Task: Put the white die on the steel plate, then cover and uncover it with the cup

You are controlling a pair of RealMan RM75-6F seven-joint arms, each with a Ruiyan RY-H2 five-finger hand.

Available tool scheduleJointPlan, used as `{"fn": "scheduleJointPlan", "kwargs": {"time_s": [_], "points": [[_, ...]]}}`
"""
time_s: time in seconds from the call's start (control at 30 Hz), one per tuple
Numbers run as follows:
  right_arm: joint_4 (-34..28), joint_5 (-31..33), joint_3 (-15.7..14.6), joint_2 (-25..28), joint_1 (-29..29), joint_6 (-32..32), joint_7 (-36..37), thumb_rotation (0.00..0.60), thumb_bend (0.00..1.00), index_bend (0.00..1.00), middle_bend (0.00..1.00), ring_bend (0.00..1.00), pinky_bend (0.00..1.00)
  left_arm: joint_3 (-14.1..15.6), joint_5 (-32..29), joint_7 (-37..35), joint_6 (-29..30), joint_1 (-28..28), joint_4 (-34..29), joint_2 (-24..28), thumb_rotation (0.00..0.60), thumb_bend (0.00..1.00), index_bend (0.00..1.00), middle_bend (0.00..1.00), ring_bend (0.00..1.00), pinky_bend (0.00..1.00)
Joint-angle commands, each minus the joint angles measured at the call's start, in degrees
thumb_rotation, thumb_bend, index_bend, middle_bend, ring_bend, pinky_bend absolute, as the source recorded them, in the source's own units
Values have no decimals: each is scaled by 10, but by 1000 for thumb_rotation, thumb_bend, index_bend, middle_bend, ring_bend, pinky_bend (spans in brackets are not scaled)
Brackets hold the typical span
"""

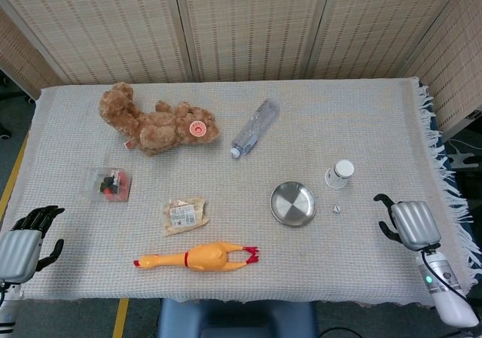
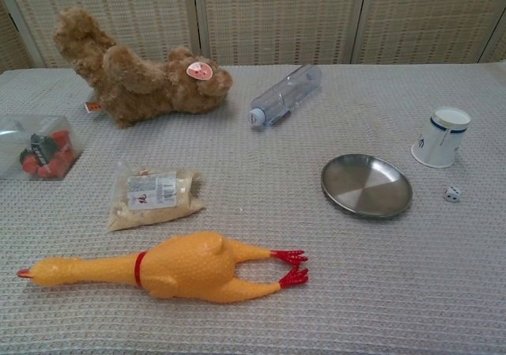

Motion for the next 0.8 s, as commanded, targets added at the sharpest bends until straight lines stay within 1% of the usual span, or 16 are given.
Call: {"fn": "scheduleJointPlan", "kwargs": {"time_s": [0.03,0.17,0.37,0.5,0.8], "points": [[23,50,13,-16,50,-79,-16,600,219,293,825,704,939,0,0,0,0,0,-1,0,600,397,199,168,156,302],[52,63,10,-41,79,-125,-18,600,219,304,836,717,951,1,1,1,0,0,-1,0,600,397,199,168,156,302],[87,57,4,-76,103,-152,0,600,220,394,857,742,972,0,0,-1,-1,-1,0,1,600,396,199,168,157,303],[103,56,2,-89,116,-168,17,600,219,406,859,745,974,0,-1,-5,-2,-1,0,2,600,396,199,168,158,303],[140,62,-3,-114,134,-187,31,600,219,413,859,745,974,0,-1,-9,-2,-1,1,3,600,396,199,171,166,303]]}}
